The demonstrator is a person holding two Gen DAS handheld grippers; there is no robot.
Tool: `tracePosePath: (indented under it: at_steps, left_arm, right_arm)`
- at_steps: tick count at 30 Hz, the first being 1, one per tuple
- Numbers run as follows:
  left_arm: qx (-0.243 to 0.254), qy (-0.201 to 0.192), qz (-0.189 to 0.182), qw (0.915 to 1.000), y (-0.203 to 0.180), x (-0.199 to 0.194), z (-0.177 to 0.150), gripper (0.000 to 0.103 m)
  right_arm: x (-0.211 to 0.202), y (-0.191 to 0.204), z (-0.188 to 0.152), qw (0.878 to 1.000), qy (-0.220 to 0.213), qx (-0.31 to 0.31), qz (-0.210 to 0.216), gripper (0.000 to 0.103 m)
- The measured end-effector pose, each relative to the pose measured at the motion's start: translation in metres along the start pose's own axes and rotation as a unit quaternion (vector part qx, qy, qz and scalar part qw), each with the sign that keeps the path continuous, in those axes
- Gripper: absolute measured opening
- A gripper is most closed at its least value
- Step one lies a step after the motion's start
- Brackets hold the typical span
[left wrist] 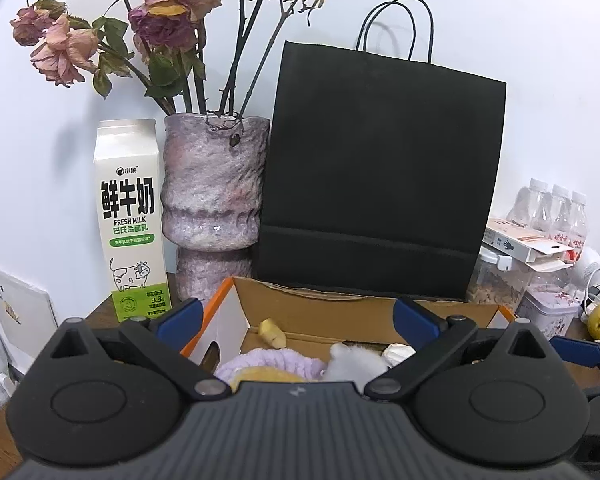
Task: Organize objects
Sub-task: 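Open the left tool over the box while the right tool lowers and releases the cable inside, then withdraw both open tools up and out of the red box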
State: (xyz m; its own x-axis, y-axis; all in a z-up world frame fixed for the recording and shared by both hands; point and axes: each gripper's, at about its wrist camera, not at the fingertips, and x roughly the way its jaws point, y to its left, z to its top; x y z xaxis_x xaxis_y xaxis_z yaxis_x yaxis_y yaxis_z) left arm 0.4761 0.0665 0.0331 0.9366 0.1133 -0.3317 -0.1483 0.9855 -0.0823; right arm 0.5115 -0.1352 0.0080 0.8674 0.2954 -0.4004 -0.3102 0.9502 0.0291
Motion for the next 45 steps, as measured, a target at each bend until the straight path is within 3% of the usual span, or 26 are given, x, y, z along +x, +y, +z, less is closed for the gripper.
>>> tracePosePath:
  at_steps: [22, 30, 45]
  left_arm:
    - [0.03, -0.002, 0.0, 0.9996, 0.013, -0.036, -0.002, 0.103]
    - [0.028, -0.01, -0.013, 0.9995, 0.021, -0.079, -0.009, 0.103]
    - [0.036, 0.013, -0.016, 0.9991, 0.035, -0.167, -0.04, 0.103]
  right_arm:
    - [-0.036, 0.004, -0.001, 1.0, -0.008, -0.008, -0.002, 0.103]
    - [-0.076, 0.01, -0.01, 1.0, -0.013, -0.004, 0.006, 0.103]
    - [-0.164, 0.028, -0.032, 1.0, -0.009, 0.011, 0.022, 0.103]
